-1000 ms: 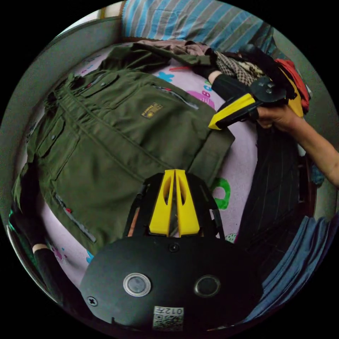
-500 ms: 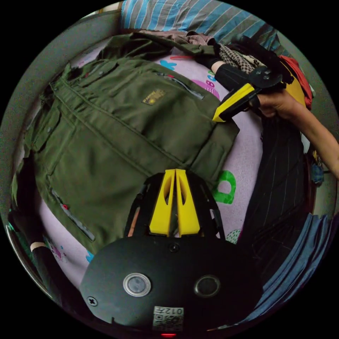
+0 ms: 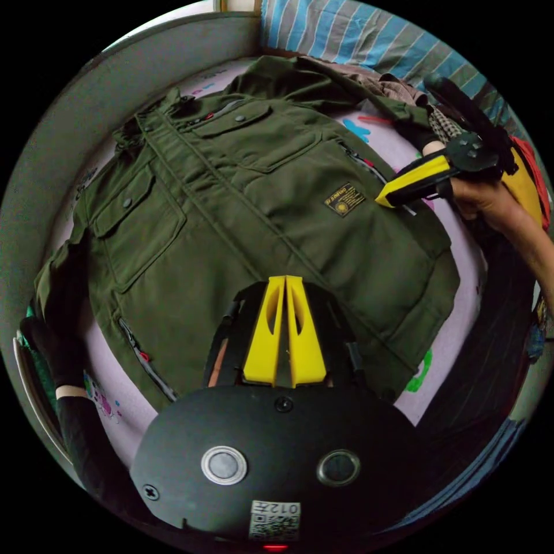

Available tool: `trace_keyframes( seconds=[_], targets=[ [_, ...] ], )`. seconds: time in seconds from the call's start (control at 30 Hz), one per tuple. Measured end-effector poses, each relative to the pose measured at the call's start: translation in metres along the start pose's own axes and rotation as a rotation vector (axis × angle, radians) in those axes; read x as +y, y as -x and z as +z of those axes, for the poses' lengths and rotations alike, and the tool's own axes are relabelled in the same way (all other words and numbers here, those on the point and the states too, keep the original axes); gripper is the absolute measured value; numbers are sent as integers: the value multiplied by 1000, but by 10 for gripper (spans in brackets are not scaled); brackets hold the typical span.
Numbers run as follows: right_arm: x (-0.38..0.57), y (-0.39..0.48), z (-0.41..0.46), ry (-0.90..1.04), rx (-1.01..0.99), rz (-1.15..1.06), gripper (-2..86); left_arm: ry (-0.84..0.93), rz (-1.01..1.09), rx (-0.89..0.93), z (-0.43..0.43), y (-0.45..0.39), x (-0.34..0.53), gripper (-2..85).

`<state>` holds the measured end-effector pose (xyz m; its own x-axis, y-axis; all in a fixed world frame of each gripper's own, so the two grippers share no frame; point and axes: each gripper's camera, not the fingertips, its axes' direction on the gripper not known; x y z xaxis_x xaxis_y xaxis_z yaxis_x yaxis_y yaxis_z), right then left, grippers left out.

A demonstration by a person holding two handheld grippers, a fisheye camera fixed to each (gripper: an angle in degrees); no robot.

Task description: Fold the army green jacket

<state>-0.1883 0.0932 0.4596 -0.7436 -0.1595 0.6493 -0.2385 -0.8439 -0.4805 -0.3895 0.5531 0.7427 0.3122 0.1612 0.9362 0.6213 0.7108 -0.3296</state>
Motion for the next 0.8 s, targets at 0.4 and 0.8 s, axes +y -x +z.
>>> trace_keyframes(
  seconds=[0.4, 0.8],
  targets=[
    [71, -93, -56, -130, 574, 108, 97, -1, -60, 109, -6, 7, 1, 1],
    [86, -157, -32, 69, 749, 101, 4, -45, -58, 77, -33, -1, 21, 1]
  ],
)
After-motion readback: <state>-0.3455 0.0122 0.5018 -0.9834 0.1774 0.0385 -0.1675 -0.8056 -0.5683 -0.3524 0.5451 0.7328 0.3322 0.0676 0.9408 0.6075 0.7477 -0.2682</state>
